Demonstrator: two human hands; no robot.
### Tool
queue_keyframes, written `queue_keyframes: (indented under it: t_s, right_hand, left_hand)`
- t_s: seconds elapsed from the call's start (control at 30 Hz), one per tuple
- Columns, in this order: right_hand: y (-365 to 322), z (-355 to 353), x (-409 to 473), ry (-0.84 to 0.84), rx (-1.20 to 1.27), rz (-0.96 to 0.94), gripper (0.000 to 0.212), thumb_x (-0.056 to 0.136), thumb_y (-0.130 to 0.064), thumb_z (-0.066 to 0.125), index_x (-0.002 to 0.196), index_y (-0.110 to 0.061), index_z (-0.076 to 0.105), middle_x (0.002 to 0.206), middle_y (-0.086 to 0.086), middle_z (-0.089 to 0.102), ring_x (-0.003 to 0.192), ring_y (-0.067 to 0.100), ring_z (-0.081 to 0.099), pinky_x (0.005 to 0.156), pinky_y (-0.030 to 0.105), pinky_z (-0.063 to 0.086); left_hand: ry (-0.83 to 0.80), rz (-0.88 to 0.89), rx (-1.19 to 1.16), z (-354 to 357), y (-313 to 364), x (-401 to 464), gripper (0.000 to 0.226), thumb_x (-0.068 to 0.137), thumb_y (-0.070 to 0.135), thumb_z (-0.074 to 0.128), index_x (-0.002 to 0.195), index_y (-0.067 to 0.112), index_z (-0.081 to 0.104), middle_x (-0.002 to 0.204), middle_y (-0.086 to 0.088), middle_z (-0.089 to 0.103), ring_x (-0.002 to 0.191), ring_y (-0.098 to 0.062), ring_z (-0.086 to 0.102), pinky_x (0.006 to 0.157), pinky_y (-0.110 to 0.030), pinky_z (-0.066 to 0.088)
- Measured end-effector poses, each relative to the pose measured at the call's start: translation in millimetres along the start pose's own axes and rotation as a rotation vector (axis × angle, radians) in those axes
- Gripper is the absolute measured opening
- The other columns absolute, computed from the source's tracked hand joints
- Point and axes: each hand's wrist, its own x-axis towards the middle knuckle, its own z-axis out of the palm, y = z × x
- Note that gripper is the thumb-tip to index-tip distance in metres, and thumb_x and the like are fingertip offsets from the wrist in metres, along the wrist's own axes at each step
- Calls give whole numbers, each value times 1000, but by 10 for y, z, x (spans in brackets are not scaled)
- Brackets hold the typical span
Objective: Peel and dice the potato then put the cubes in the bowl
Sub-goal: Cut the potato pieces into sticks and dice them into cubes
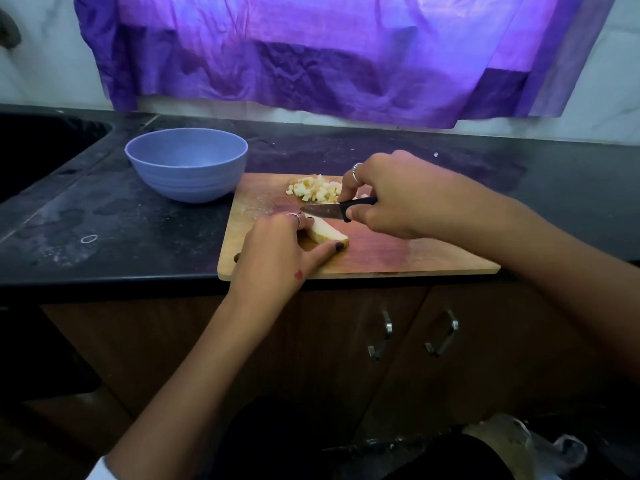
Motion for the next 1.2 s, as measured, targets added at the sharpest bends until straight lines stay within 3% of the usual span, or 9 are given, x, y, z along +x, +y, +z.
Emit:
queue_keyframes:
  t_s: [0.07, 0.2, 0.47, 0.53, 0.63, 0.83, 1.03, 1.2]
  right_hand:
    - [-44, -68, 73, -24, -52, -21, 21, 88, -15, 59, 103, -25, 68, 100, 2, 63, 83, 21, 57, 55, 22, 39]
    - [-158, -151, 172, -93, -142, -87, 16, 88, -21, 61, 102, -18, 68, 94, 7, 68, 81, 24, 62, 49, 22, 35]
    - [-244, -211, 154, -165, -227, -129, 17, 88, -16, 55, 101, -9, 64, 54, 4, 57, 29, 10, 46, 26, 12, 28]
    - [-247, -189, 139, -150, -235, -130, 19, 87, -12, 54, 103, -10, 63, 62, 6, 62, 28, 9, 46, 28, 14, 32]
    - [-236, -153, 114, -140, -237, -116, 21, 86, -7, 54, 105, -11, 62, 76, 8, 66, 41, 14, 51, 37, 19, 36]
    - [-89, -218, -4, -193, -123, -87, 17, 89, -12, 57, 105, -11, 63, 54, 8, 57, 37, 18, 48, 33, 17, 38]
    - [-24, -169, -174, -171, -125, -76, 19, 87, -7, 58, 105, -13, 62, 63, 6, 58, 34, 13, 48, 29, 13, 30]
    - [72, -204, -331, -183, -77, -51, 18, 89, -7, 58, 104, -15, 62, 64, 4, 57, 29, 9, 44, 31, 13, 33]
  left_hand:
    - [-2, 0, -5, -4, 3, 0, 66, 79, 54, 68, 133, 18, 56, 127, -1, 62, 112, -14, 55, 92, -28, 43]
    - [-28, -14, 8, -7, 11, 14, 64, 80, 54, 67, 132, 18, 57, 124, -2, 63, 109, -15, 57, 93, -31, 47]
    - [-31, -40, 70, 25, 12, 42, 60, 79, 58, 66, 124, 19, 63, 116, -2, 67, 104, -19, 60, 91, -41, 51]
    - [-41, -55, 90, 22, 24, 43, 59, 79, 59, 65, 123, 20, 64, 115, -2, 67, 104, -21, 60, 90, -42, 51]
    - [-42, -66, 107, 25, 44, 43, 54, 80, 59, 65, 118, 21, 66, 110, -3, 68, 100, -20, 61, 87, -40, 52]
    - [-76, -110, 110, -5, 88, 58, 57, 81, 56, 66, 121, 17, 64, 112, -6, 67, 105, -22, 60, 92, -40, 50]
    - [-103, -134, 121, -46, 129, 61, 58, 82, 53, 65, 125, 15, 61, 117, -7, 66, 108, -22, 59, 95, -35, 47]
    - [-92, -122, 143, -34, 117, 65, 60, 83, 52, 64, 131, 17, 58, 120, -8, 65, 110, -23, 58, 95, -36, 48]
